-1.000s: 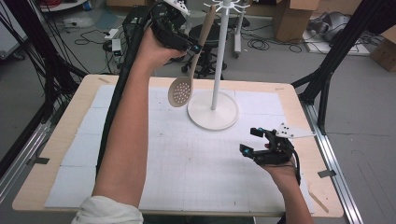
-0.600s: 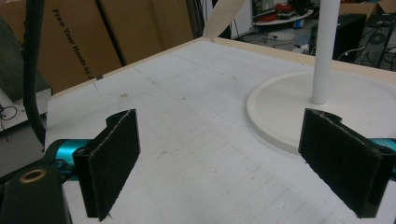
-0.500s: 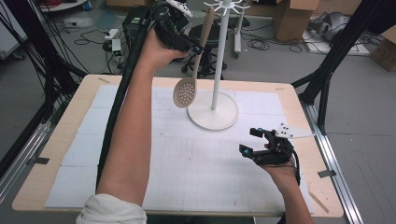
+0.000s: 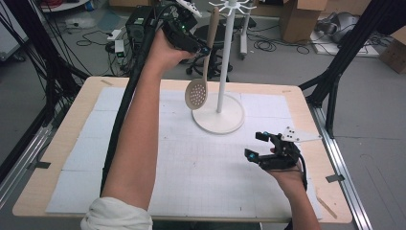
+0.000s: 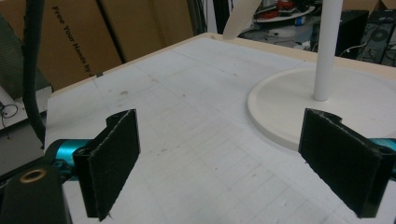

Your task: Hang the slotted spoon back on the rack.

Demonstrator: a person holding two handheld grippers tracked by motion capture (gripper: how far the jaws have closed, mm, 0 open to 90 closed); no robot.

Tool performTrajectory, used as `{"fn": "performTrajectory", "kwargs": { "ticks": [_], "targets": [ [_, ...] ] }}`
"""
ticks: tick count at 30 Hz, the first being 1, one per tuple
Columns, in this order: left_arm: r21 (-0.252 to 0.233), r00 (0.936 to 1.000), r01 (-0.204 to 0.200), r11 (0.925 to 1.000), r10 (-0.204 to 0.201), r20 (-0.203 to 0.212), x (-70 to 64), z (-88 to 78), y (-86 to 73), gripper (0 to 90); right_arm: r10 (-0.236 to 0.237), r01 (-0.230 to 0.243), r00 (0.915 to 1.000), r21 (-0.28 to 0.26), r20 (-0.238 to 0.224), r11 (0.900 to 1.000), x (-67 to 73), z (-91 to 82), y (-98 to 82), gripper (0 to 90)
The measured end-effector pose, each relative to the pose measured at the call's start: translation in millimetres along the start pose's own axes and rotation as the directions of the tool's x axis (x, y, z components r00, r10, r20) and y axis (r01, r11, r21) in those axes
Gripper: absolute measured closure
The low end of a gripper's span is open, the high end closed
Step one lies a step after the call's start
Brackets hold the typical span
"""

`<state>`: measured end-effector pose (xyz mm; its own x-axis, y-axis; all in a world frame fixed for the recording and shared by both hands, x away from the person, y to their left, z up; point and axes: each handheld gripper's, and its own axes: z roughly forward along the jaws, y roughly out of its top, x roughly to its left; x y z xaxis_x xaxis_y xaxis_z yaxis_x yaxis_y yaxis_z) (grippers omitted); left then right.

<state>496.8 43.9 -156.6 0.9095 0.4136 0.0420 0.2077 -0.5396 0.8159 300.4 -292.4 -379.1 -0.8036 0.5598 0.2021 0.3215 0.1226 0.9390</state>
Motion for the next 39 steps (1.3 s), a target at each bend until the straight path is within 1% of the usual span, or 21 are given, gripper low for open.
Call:
{"fn": "performTrajectory", "kwargs": {
  "ticks": [4,7,11,12,13,15,17,19,21,22,24,27,28,29,30,31,32,33,34,37,39],
  "targets": [
    [0.006,1.0000,0.006,1.0000,-0.006,0.007,-0.2,-1.0,-0.2,74.2,-0.001,0.001,1.0000,0.002,0.000,1.000,0.2,0.5,-0.2,12.0],
    [0.013,1.0000,-0.001,0.9999,0.001,-0.007,-1.0,-1.4,1.1,74.3,-0.001,0.001,1.0000,0.004,-0.001,1.000,0.6,1.7,-0.6,12.0],
    [0.030,0.9998,0.001,0.9996,0.000,-0.022,-2.1,0.9,5.1,74.2,-0.004,0.004,1.0000,0.005,-0.002,1.000,1.3,2.4,-0.5,12.0],
    [0.035,0.9996,0.000,0.9994,0.001,-0.029,-2.6,1.7,6.1,74.2,0.002,-0.002,1.0000,0.007,-0.004,1.000,1.7,2.5,-0.6,12.0],
    [0.035,0.9994,0.004,0.9994,-0.003,-0.034,-2.9,2.4,6.5,74.2,-0.004,0.004,1.0000,0.005,-0.002,1.000,1.3,2.9,-0.7,12.0],
    [0.044,0.9988,0.017,0.9989,-0.015,-0.046,-2.1,4.0,7.1,74.2,0.000,0.000,1.0000,0.010,-0.006,1.000,2.0,3.2,-0.8,12.0],
    [0.042,0.9986,0.011,0.9990,-0.009,-0.053,-1.3,4.2,7.5,74.1,-0.001,0.001,1.0000,0.012,-0.005,1.000,1.8,3.4,-0.8,12.0],
    [0.023,0.9994,0.003,0.9997,-0.003,-0.035,-1.8,3.5,8.0,74.1,0.000,0.000,1.0000,0.013,-0.007,1.000,1.7,3.2,-0.9,12.0],
    [0.034,0.9996,0.007,0.9994,-0.006,-0.026,-2.0,5.3,9.0,74.1,-0.002,0.002,1.0000,0.010,-0.007,1.000,0.9,3.0,-1.2,12.0],
    [0.044,0.9996,0.002,0.9990,-0.001,-0.029,-2.0,6.5,9.7,74.1,0.000,0.000,1.0000,0.011,-0.006,1.000,0.6,3.1,-1.3,12.0],
    [0.043,0.9993,0.011,0.9990,-0.009,-0.036,-2.0,8.5,10.0,74.1,0.000,0.000,1.0000,0.011,-0.006,1.000,0.4,3.3,-1.7,12.0],
    [0.045,0.9994,0.015,0.9989,-0.014,-0.032,0.1,9.0,8.3,74.0,0.001,-0.001,1.0000,0.013,-0.009,1.000,1.7,3.2,-1.5,12.0],
    [0.046,0.9992,0.013,0.9989,-0.012,-0.037,0.2,8.6,8.1,73.9,0.001,-0.001,1.0000,0.011,-0.009,1.000,1.6,3.2,-1.5,12.0],
    [0.047,0.9986,0.011,0.9989,-0.009,-0.051,-0.2,8.3,7.6,73.6,-0.003,0.003,1.0000,0.009,-0.007,1.000,1.2,3.1,-1.5,12.0],
    [0.043,0.9982,0.009,0.9990,-0.007,-0.059,-0.4,7.9,7.1,72.7,0.000,0.000,1.0000,0.011,-0.009,1.000,1.2,3.0,-1.6,12.0],
    [0.034,0.9980,0.012,0.9994,-0.010,-0.063,0.1,6.8,6.3,68.9,0.001,-0.001,1.0000,0.010,-0.008,1.000,1.3,3.1,-1.6,12.0],
    [0.031,0.9976,0.019,0.9993,-0.017,-0.067,0.5,5.8,5.1,61.6,0.001,-0.001,1.0000,0.013,-0.009,1.000,1.5,3.2,-1.6,12.0],
    [0.036,0.9973,0.017,0.9992,-0.014,-0.073,1.2,4.8,3.5,58.0,0.000,0.000,0.9999,0.012,-0.010,1.000,1.6,3.5,-1.6,12.0],
    [0.035,0.9971,0.018,0.9992,-0.015,-0.075,1.6,3.4,1.4,56.3,-0.002,0.002,0.9999,0.011,-0.010,1.000,1.8,3.9,-1.6,12.0],
    [0.020,0.9973,0.033,0.9993,-0.031,-0.066,4.9,-2.5,-8.0,51.1,-0.003,0.004,0.9999,0.014,-0.010,1.000,2.6,4.9,-1.8,12.0],
    [0.039,0.9976,0.050,0.9980,-0.048,-0.050,7.4,-5.8,-14.0,48.0,-0.006,0.006,0.9999,0.019,-0.012,1.000,2.8,5.5,-1.9,12.0]
  ]
}}
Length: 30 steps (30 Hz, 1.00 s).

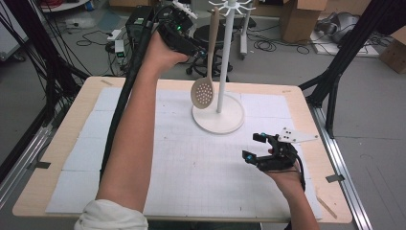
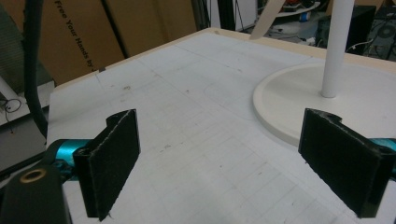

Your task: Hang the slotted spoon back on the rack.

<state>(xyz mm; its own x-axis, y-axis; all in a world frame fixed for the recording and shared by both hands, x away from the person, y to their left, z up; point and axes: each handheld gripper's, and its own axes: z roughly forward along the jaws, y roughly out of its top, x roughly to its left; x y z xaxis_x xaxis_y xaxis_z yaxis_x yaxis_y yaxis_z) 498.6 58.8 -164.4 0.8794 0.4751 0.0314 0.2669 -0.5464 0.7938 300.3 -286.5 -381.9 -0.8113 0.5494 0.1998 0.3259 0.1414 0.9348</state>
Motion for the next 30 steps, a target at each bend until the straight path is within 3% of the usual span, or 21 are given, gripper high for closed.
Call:
{"fn": "performTrajectory", "kwargs": {
  "ticks": [2,5,7,9,10,16,22,30],
  "targets": [
    [0.010,1.0000,-0.004,0.9999,0.004,0.005,0.3,-4.5,-4.1,46.0,0.000,0.000,1.0000,0.000,0.001,1.000,0.3,0.5,0.0,12.0],
    [-0.019,0.9986,-0.016,0.9997,0.017,0.049,-2.0,-12.8,-7.8,44.6,-0.002,0.002,1.0000,0.003,0.000,1.000,0.7,1.3,0.1,12.0],
    [-0.054,0.9973,-0.027,0.9982,0.030,0.066,-5.5,-18.5,-10.7,43.8,-0.003,0.003,1.0000,0.008,-0.001,1.000,1.1,2.4,0.0,12.0],
    [-0.113,0.9935,-0.015,0.9935,0.028,0.110,-7.5,-23.8,-17.0,43.4,-0.003,0.003,1.0000,0.012,-0.001,1.000,1.8,3.3,0.0,12.0],
    [-0.109,0.9926,-0.015,0.9939,0.028,0.118,-8.1,-24.5,-18.7,43.4,-0.007,0.007,1.0000,0.012,-0.003,1.000,2.1,3.9,0.0,12.0],
    [-0.130,0.9888,-0.041,0.9907,0.059,0.137,-16.7,-34.3,-37.2,40.7,-0.011,0.011,0.9999,0.015,-0.004,1.000,3.2,4.8,0.3,12.0],
    [-0.189,0.9834,-0.009,0.9819,0.043,0.176,-24.8,-48.4,-65.0,34.9,-0.016,0.016,0.9998,0.019,-0.009,1.000,3.7,7.6,0.4,12.0],
    [-0.231,0.9814,0.002,0.9730,0.042,0.187,-39.7,-56.8,-102.8,29.0,-0.018,0.018,0.9998,0.025,-0.014,1.000,4.9,11.1,1.1,12.0]
  ]
}}
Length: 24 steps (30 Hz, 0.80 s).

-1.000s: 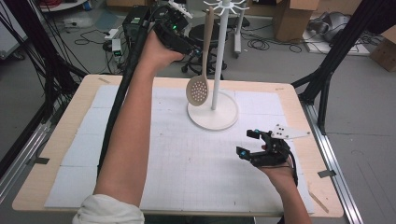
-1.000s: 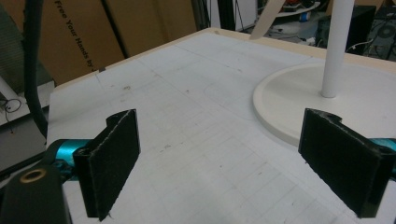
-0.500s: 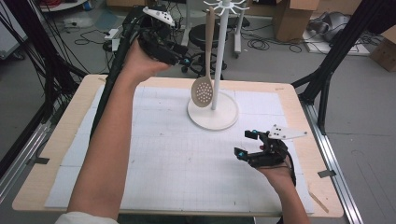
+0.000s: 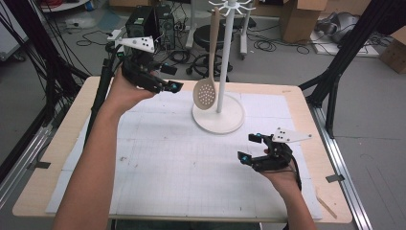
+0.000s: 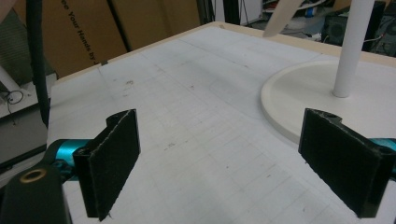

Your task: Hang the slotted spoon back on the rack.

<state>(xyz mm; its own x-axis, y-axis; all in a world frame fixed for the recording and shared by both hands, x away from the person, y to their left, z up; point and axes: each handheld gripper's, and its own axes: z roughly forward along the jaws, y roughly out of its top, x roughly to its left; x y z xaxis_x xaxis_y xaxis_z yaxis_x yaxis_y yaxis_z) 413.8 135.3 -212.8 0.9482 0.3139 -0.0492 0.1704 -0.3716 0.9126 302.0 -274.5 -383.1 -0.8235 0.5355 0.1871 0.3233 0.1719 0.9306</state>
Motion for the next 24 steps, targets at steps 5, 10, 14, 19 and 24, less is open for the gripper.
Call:
{"fn": "performTrajectory", "kwargs": {
  "ticks": [5,10,14,19,24],
  "targets": [
    [-0.026,0.9998,0.010,0.9996,-0.010,0.015,-6.4,-6.2,-18.5,27.2,-0.001,0.001,1.0000,0.001,0.000,1.000,0.2,0.8,0.4,12.0],
    [-0.047,0.9995,0.015,0.9988,-0.013,0.030,-13.5,-9.8,-35.5,23.1,-0.004,0.004,1.0000,-0.004,0.003,1.000,-0.5,0.2,0.7,12.0],
    [-0.060,0.9989,0.028,0.9978,-0.025,0.041,-18.7,-11.3,-51.6,19.8,0.000,0.000,1.0000,0.001,0.000,1.000,0.6,0.6,0.8,12.0],
    [-0.051,0.9989,0.031,0.9982,-0.029,0.035,-25.2,-10.9,-70.4,17.1,-0.006,0.006,1.0000,0.004,0.000,1.000,1.0,1.7,0.9,12.5],
    [-0.075,0.9991,0.026,0.9968,-0.024,0.034,-33.6,-12.3,-84.4,14.0,-0.003,0.003,1.0000,0.004,0.001,1.000,1.2,1.4,1.0,13.0]
  ]
}}
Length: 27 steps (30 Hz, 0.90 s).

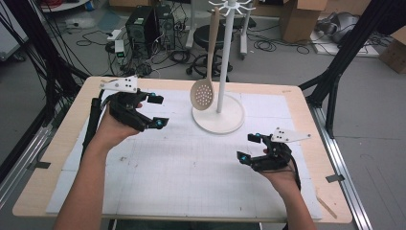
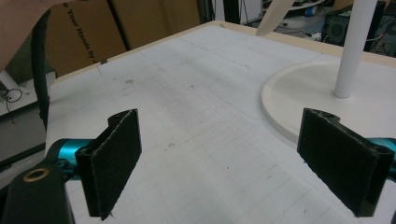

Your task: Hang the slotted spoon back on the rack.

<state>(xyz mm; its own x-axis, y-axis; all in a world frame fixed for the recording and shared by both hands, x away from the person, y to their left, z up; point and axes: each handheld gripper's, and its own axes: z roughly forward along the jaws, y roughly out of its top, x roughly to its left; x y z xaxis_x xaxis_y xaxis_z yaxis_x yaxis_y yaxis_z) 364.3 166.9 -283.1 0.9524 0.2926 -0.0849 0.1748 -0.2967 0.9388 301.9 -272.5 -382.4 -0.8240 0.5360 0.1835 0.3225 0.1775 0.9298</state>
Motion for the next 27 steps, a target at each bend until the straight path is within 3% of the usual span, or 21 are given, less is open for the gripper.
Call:
{"fn": "performTrajectory", "kwargs": {
  "ticks": [7,12,15,27],
  "targets": [
    [-0.020,0.9994,0.029,0.9994,-0.029,-0.018,-2.3,-5.9,-27.0,11.2,0.000,0.000,1.0000,-0.005,0.002,1.000,-0.7,-1.2,0.0,12.9],
    [-0.058,0.9992,0.040,0.9975,-0.041,-0.005,-5.9,-12.4,-44.8,9.1,0.002,-0.002,1.0000,-0.002,0.003,1.000,-1.5,-1.0,-0.3,12.9],
    [-0.053,0.9984,0.050,0.9973,-0.052,-0.021,-4.5,-16.5,-52.4,7.5,0.000,0.000,1.0000,-0.003,0.005,1.000,-1.9,-1.2,-0.4,12.9],
    [-0.109,0.9983,0.049,0.9929,-0.052,-0.028,-13.7,-25.4,-83.3,4.0,0.002,-0.002,1.0000,-0.001,0.008,1.000,-5.2,-1.6,-1.6,12.9]
  ]
}}
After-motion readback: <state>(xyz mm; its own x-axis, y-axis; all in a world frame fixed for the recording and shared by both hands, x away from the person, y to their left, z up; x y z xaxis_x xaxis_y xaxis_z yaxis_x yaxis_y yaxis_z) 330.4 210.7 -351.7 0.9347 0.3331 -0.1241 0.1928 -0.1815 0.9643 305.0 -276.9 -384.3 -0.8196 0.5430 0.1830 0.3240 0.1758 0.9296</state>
